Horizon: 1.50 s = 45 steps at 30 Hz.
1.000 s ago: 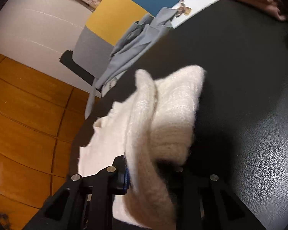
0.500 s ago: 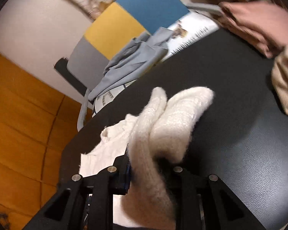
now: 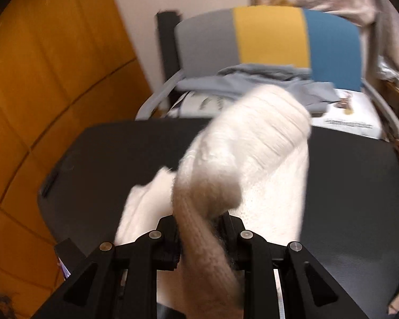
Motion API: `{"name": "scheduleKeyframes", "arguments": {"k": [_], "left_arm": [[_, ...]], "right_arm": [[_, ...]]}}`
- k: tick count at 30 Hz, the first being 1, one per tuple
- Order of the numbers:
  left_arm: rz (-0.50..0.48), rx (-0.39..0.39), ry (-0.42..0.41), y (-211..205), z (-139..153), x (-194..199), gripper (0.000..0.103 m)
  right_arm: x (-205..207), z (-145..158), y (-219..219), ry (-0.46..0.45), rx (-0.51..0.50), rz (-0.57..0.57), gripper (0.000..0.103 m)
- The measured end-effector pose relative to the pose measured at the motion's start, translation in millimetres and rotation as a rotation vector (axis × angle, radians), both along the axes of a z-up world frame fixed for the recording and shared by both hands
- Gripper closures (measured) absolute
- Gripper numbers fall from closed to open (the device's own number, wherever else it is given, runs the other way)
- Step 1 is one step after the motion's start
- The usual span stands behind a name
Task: Fold clothes
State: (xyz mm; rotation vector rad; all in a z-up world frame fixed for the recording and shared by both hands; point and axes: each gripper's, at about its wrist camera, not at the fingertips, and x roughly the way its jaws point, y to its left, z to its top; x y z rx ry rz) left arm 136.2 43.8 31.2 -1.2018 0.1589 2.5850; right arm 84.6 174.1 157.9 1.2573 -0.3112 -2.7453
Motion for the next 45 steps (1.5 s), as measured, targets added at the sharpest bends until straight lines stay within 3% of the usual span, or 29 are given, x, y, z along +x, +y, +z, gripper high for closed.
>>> {"name": "scheduleKeyframes", "arguments": {"k": [6,13,21,23,26,29,32,34,36,37,38,40,41,43,45], "left_arm": [[-0.009,0.013,0.005,-2.3,-1.4,4.1,0.081],[-0.012,0.029,0.010,-4.3,-2.2,4.7,0.081],[-0.010,0.051,0.018,-5.4,-1.7,8.5,0.081],[-0.008,0.107,0.018,-13.5,-1.7,10.9,0.081],[-0.002,0.219,0.009,-30.1,-2.3,15.1,0.081],[0.003,0.328,-0.006,-46.2,-4.4,18.3,0.081],[0.002,0.417,-0.020,-59.0,-4.6,22.3,0.081],[0.006,0.481,-0.025,-68.7,-2.1,25.1,0.081],[0.005,0.542,-0.026,-76.9,3.3,27.4,0.081],[0.001,0.560,-0.028,-78.8,6.0,29.3,0.081],[-0.006,0.582,-0.036,-81.0,9.7,29.0,0.081],[-0.021,0.629,-0.053,-85.4,17.8,27.2,0.080],[-0.021,0.656,-0.057,-89.3,21.2,25.2,0.078],[-0.006,0.721,-0.076,-97.3,24.6,18.6,0.075],[0.007,0.763,-0.136,-100.7,21.3,12.1,0.074]], "right_arm": [[-26.2,-37.0,-46.1,-0.111,0.007,0.074,0.080],[-42.2,-56.5,-56.8,-0.191,-0.025,0.083,0.080],[-48.4,-72.9,-58.6,-0.264,-0.172,0.095,0.074],[-47.2,-73.8,-56.0,-0.263,-0.222,0.103,0.058],[-45.4,-75.2,-52.0,-0.263,-0.297,0.115,0.047],[-41.4,-74.3,-46.9,-0.250,-0.375,0.129,0.045],[-13.7,-49.8,-25.7,-0.099,-0.442,0.134,0.043],[-0.3,-39.7,-8.2,-0.029,-0.406,0.087,0.042],[11.3,-39.5,1.7,-0.016,-0.338,0.050,0.041],[15.8,-41.2,1.4,-0.006,-0.306,0.059,0.045],[18.3,-43.4,-2.8,-0.004,-0.267,0.084,0.060],[20.7,-49.4,-20.5,-0.015,-0.160,0.120,0.075],[20.8,-53.1,-30.9,-0.023,-0.111,0.138,0.077],[17.9,-67.0,-50.6,-0.044,-0.105,0.233,0.078],[18.8,-83.1,-76.2,-0.070,0.008,0.319,0.078]]}}
